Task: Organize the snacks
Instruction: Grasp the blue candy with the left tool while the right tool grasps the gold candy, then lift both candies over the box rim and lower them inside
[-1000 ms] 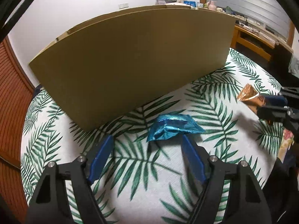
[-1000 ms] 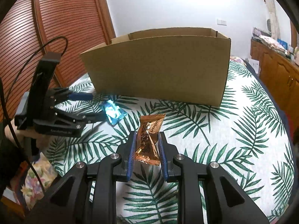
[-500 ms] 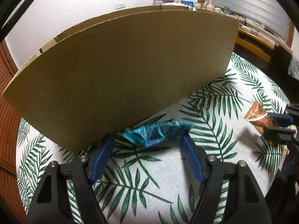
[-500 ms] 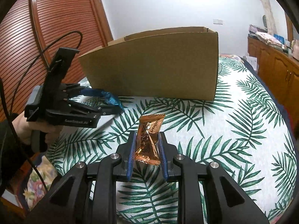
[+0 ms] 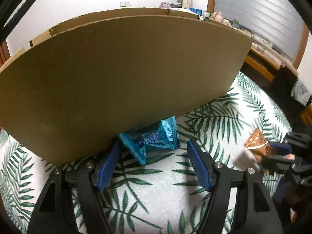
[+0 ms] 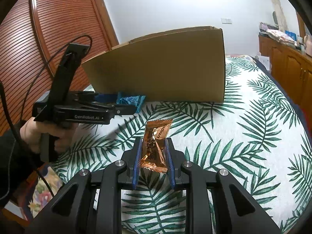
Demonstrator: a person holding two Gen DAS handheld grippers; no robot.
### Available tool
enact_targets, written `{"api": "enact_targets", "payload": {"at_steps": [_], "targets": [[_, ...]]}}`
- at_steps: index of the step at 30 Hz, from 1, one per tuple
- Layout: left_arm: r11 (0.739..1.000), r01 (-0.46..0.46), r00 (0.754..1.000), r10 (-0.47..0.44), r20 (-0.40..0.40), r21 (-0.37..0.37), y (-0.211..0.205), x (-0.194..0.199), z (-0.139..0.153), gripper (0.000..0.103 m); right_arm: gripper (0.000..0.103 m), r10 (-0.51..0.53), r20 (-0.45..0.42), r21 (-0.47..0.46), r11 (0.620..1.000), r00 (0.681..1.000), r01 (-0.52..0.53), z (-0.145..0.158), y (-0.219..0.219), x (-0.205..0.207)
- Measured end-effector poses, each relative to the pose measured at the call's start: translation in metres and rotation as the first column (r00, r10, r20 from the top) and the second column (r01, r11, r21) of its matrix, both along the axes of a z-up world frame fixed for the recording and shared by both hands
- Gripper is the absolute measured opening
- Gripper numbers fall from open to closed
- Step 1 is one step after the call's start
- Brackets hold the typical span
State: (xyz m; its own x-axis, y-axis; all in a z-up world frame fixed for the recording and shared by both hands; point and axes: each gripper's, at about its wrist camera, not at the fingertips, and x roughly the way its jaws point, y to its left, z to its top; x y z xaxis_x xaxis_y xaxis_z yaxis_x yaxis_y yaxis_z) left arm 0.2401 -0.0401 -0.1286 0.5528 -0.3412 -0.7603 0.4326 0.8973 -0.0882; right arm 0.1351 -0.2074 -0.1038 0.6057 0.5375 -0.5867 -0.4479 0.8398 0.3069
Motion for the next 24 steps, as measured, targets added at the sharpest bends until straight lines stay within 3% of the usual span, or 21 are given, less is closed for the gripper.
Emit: {"api": "enact_targets", "payload": {"at_steps": [1,2,4,8,12,24], "targets": [[1.0,-0.004,1.0,0.004,-0.001,-0.012,0.0,0.0,0.0,0.068,0.022,0.002,0.0,0.0,1.0,1.0,-0.002,0.0,0.0,0.0],[1.0,-0.012,1.0,0.012,-0.003,-0.019,-0.001,-0.001,0.0,0.061,0.022,0.005,-0.002,0.002,1.0,1.0,-0.005,0.0,0.0,0.0],[0.999,-0.036,0.999,0.036,-0.014,-0.028,-0.001,0.0,0.0,0.034,0.022,0.01,-0.004,0.007,1.0,1.0,-0.01,-0.001,0.001,0.0],[0.998,-0.052,0.999,0.052,-0.009,-0.039,0.0,-0.003,0.0,0.019,0.022,0.011,-0.005,0.007,1.0,1.0,-0.011,-0.003,0.0,0.001],[0.998,-0.05,0.999,0.051,0.008,-0.045,-0.002,-0.015,0.003,0.013,0.022,0.002,-0.009,0.014,1.0,1.0,-0.001,-0.004,-0.003,0.002],[0.991,-0.088,0.989,0.099,0.107,-0.096,0.009,-0.065,0.019,0.013,0.022,-0.004,0.017,0.001,1.0,1.0,0.004,0.002,-0.003,-0.007]]}}
